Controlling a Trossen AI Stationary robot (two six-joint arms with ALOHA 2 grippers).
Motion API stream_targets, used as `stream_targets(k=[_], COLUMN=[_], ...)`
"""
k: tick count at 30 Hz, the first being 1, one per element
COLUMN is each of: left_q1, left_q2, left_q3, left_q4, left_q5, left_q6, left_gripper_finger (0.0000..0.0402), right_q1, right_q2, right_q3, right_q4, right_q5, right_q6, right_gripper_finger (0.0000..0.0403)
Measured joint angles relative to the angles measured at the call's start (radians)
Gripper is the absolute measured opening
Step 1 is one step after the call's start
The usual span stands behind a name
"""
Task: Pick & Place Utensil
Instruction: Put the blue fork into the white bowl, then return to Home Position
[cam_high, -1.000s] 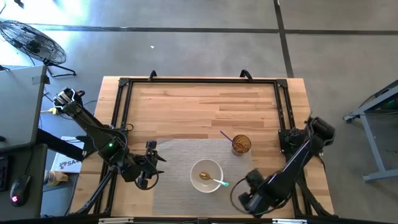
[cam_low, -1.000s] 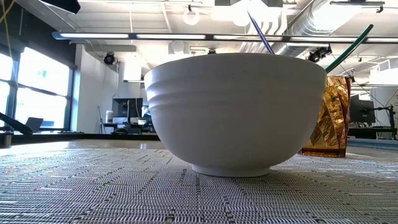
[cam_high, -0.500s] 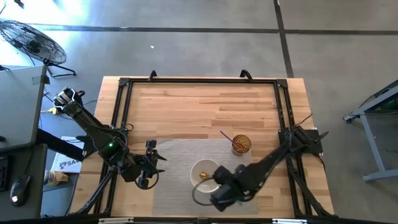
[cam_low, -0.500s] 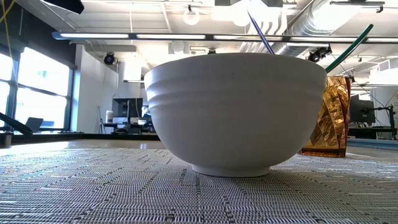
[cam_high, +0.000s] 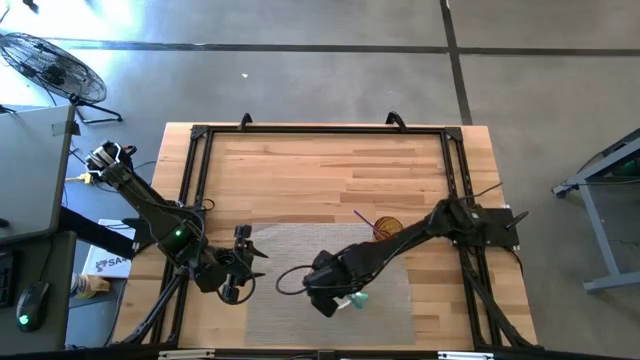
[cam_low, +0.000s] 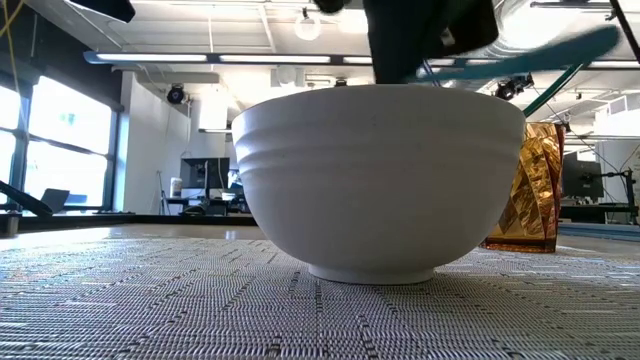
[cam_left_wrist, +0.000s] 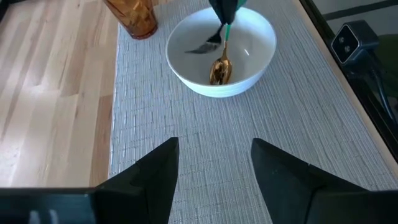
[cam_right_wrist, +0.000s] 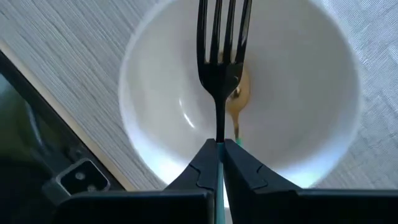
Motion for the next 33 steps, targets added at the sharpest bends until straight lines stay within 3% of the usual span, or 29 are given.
stream_targets(k=[3,20,33], left_q1=[0.000,0.000,0.000], left_q2=[0.000,0.000,0.000], left_q3=[0.000,0.000,0.000], left_q4=[-0.001,-0.003,-0.003], left_q5=[0.000,0.000,0.000], left_q6=[0.000,0.000,0.000], left_gripper_finger=[0.0197,0.0197,0.0197], right_q1=[0.000,-0.037,-0.037], right_q2=[0.023,0.052,0.052], right_q3=[0.000,0.000,0.000], right_q4=[0.002,0.019,0.022], right_q5=[-0.054,-0.076,-0.078], right_q6=[-0.008,-0.056,-0.046], right_gripper_finger=[0.0004,0.0008,0.0082])
